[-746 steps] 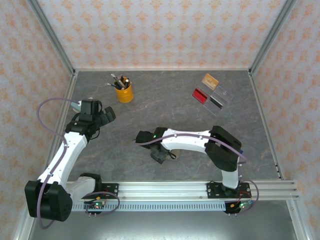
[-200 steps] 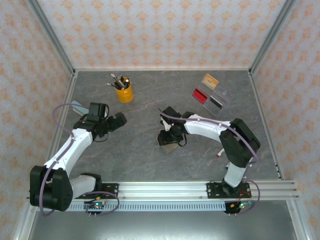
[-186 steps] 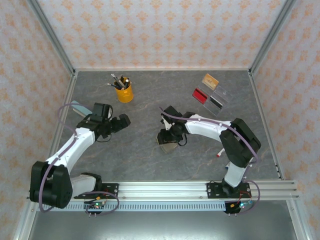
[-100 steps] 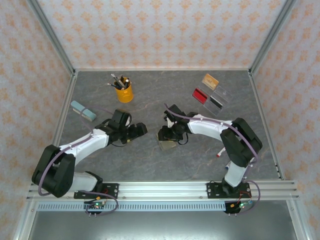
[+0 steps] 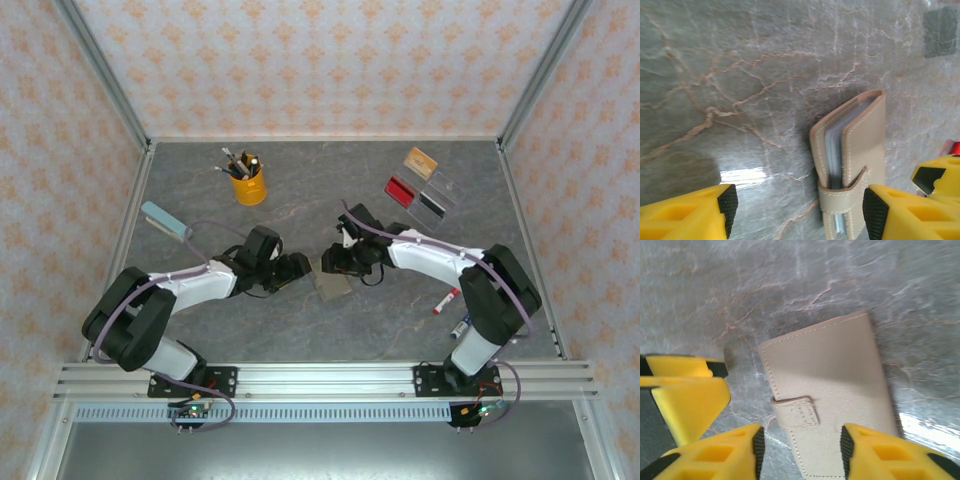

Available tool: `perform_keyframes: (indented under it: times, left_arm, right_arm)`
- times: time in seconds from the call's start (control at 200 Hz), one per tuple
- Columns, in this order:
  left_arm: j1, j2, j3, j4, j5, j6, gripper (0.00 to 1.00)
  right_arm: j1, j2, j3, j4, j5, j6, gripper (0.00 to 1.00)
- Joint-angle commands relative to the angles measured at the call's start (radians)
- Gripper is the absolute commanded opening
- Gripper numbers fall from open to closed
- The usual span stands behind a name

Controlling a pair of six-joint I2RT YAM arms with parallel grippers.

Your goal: Take the credit cards out of the card holder

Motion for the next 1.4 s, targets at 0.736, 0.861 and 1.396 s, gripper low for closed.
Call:
perform_keyframes:
  times: [0.736,0.861,1.396]
  left_arm:
    - [-0.040,0.171,0.017,0.304,0.150,-0.131,0.49]
    - [-0.041,0.184,0.034,0.302,0.176,-0.119,0.46]
    - [-0.041,0.097,0.147,-0.073,0.053,0.064,0.11]
  right_arm:
    - [-0.012,0.099,-0.029,-0.078,0.146,0.044,0.29]
    - [-0.013,0.100,-0.037,-0.061,0.135,0.057,0.29]
    - [-0.012,-0.066,-0.053,-0.031,0.249,0.116,0.39]
